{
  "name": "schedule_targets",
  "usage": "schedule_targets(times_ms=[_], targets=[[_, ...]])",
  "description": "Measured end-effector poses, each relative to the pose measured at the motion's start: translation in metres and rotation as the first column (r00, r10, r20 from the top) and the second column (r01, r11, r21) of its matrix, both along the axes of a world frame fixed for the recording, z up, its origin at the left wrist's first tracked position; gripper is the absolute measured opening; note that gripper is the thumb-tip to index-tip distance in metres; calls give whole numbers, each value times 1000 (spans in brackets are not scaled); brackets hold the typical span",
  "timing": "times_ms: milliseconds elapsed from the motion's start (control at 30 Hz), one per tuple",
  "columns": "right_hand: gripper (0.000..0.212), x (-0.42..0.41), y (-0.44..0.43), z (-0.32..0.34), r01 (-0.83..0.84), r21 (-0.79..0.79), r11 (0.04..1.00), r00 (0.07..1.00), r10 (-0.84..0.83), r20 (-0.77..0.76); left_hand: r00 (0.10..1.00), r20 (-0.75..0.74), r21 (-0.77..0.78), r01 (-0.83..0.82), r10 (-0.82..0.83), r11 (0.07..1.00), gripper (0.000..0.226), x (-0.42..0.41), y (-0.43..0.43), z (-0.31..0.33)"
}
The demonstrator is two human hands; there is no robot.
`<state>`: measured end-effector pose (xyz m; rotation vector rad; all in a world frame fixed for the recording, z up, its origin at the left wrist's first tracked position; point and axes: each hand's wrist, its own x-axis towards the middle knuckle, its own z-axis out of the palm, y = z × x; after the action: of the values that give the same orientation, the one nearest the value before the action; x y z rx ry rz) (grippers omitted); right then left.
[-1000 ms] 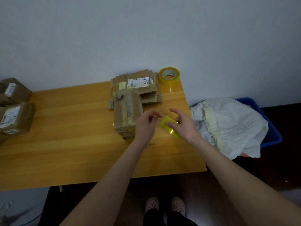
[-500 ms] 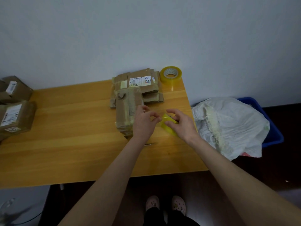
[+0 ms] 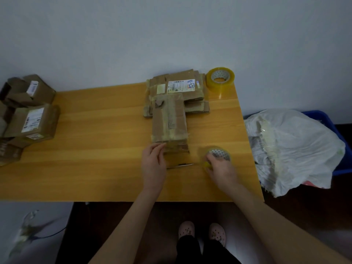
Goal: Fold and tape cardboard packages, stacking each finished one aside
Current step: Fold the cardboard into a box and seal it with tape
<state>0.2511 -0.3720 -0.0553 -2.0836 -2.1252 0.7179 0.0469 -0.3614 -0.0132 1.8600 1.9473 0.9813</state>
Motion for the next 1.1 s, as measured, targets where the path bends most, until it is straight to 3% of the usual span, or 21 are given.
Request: schedule_targets(times_ms=[67,133,200,267,367,467,533,633,733,900,1000,1100], targets=[[21,-9,4,-3,75,-4,997,993,-75,-91,998,22,-58,-50,51,997,28,-16,-1,-2],[23,-20,9,2,208,117,971,955,-175,-239,995,32,-78,-88,91,993,33,-26,1,-3],[30,-39,16,18,258,301,918,930,-152,-335,998,11,-45,-66,66,997,35,-24,6,-3],[39,-63,25,36,196,409,891,940,-51,-338,997,-75,-5,28,-28,1000,36,-13,15,-3],[52,-90,39,46,52,319,946,971,27,-236,965,-232,-85,102,-120,991,55,4,31,-5],[61,-99,42,37,67,167,984,978,-32,-208,956,-265,-201,76,-129,977,66,8,38,-15],[66,-101,42,35,145,122,982,958,-109,-267,974,-211,-223,39,-87,974,53,9,40,-19],[69,-96,46,34,201,62,978,918,-166,-359,1000,12,-276,-8,11,961,65,8,40,-8],[74,-86,52,32,159,64,985,936,-130,-326,989,146,-346,23,29,938,82,1,42,-6],[81,-81,65,30,156,155,976,987,-147,-69,994,111,-351,57,-19,935,94,-18,58,-19],[76,-82,64,21,149,218,964,988,-138,-66,996,33,-326,84,-78,942,89,-26,61,-24],[71,-78,62,14,143,249,958,986,-115,-123,995,53,-305,92,-79,948,78,-32,60,-28]])
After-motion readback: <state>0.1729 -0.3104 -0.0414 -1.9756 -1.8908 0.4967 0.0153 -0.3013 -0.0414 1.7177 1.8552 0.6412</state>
